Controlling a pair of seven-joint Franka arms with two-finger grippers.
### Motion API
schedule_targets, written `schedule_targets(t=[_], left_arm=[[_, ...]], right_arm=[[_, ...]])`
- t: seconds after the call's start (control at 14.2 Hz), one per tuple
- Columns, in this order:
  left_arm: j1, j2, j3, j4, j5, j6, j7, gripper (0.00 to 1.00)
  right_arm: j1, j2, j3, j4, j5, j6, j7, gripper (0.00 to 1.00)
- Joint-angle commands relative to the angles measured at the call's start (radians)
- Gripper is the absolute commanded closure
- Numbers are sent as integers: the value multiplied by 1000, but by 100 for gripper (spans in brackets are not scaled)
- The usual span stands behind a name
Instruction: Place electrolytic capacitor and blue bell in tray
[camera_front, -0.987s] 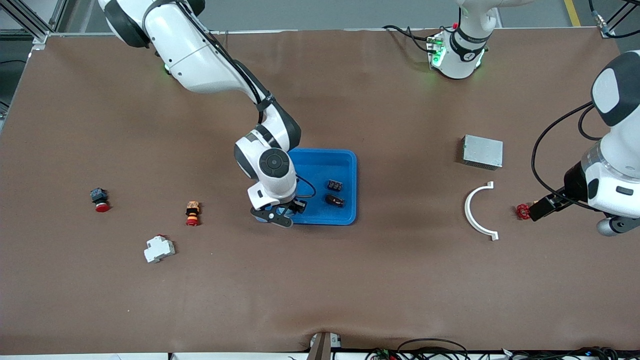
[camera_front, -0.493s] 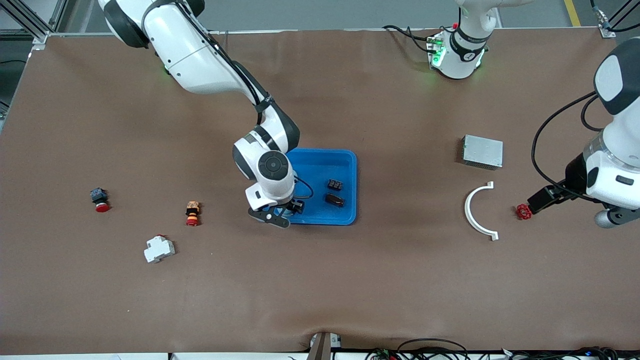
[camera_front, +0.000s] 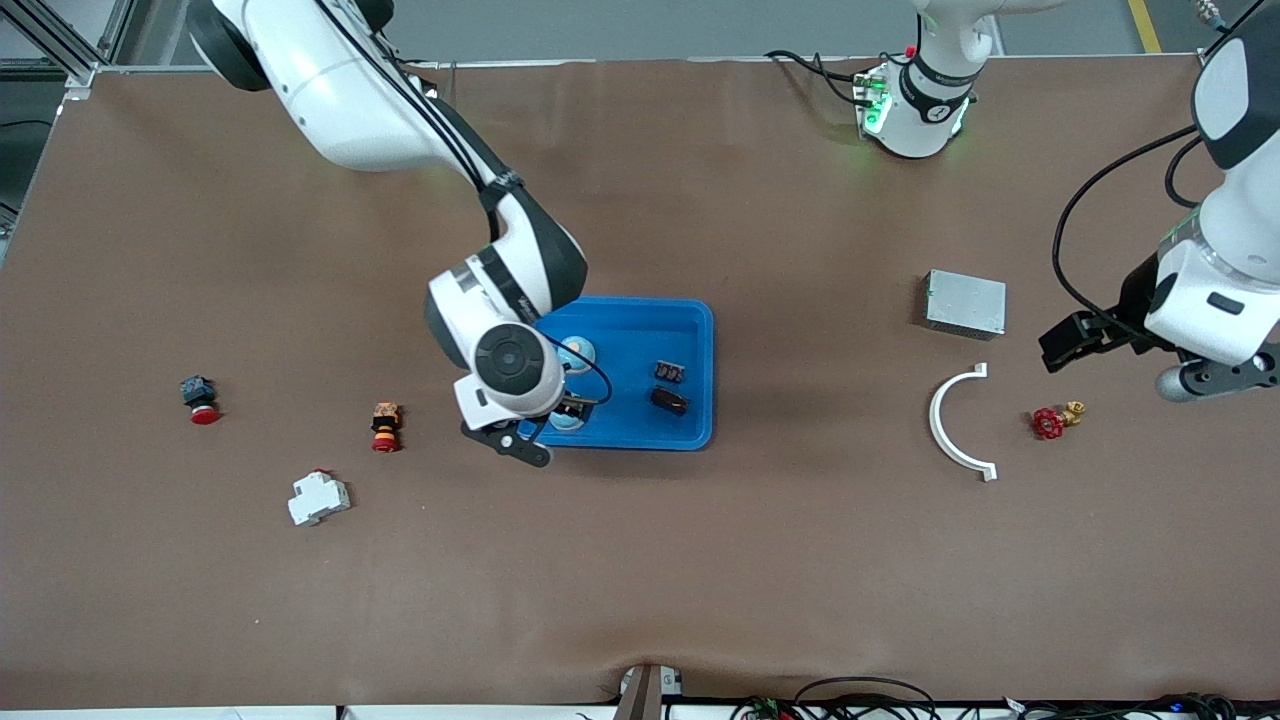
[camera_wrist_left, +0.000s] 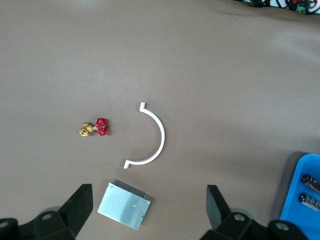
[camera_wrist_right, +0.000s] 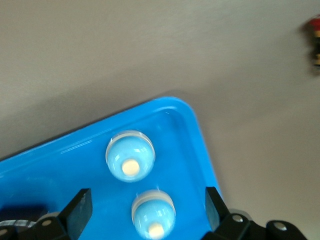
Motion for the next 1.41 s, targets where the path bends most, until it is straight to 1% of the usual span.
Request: schedule_targets(t=[0.0,0.14,0.21,0.28,0.35,0.49,0.56,0.63,0.7,0.85,1.06,1.13,1.27,1.34], left_arm=[[6,-58,-1,-26,-15,-35,79,0],[-10,-84,16,-27,-17,-82,121,0],[-39,-112,39,-50,-17,-96,138,0],[-82,-157,82,-111,-18,-84,138,0],[-105,-199,100,-157,-24,-75,138,0],[-126,-267,114,-223,-31,-78,164,0],[-152,-285,145,-239,-34,-81,166,0],[-183,-305,171,-248,-43,-89,166,0],[-188,-311,191,-254,-70,-92,167,0],[-172,-301,199,-245,-132,-92,202,0],[-166,-296,203,-225,-127,-93,216,0],[-166,-291,203,-225,-123,-92,215,0],[-171,-284,196,-228,-97,-93,206,0],[-172,-285,196,-228,-83,-98,207,0]], right_arm=[[-98,-43,28,67,26,-149,-101,0],[-183,-129,14,62,26,-221,-401,0],[-235,-158,14,61,19,-253,-521,0],[-270,-186,11,61,5,-273,-618,0],[-290,-210,11,59,-38,-275,-684,0],[-291,-255,12,58,-208,-278,-751,0],[-297,-275,12,58,-255,-277,-756,0],[-324,-290,12,59,-256,-272,-756,0],[-370,-292,18,64,-259,-274,-757,0],[-421,-319,24,67,-250,-264,-836,0],[-442,-380,20,67,-230,-270,-860,0],[-471,-391,20,67,-198,-269,-866,0],[-536,-405,18,65,-103,-266,-951,0],[-566,-408,17,65,-75,-266,-969,0]])
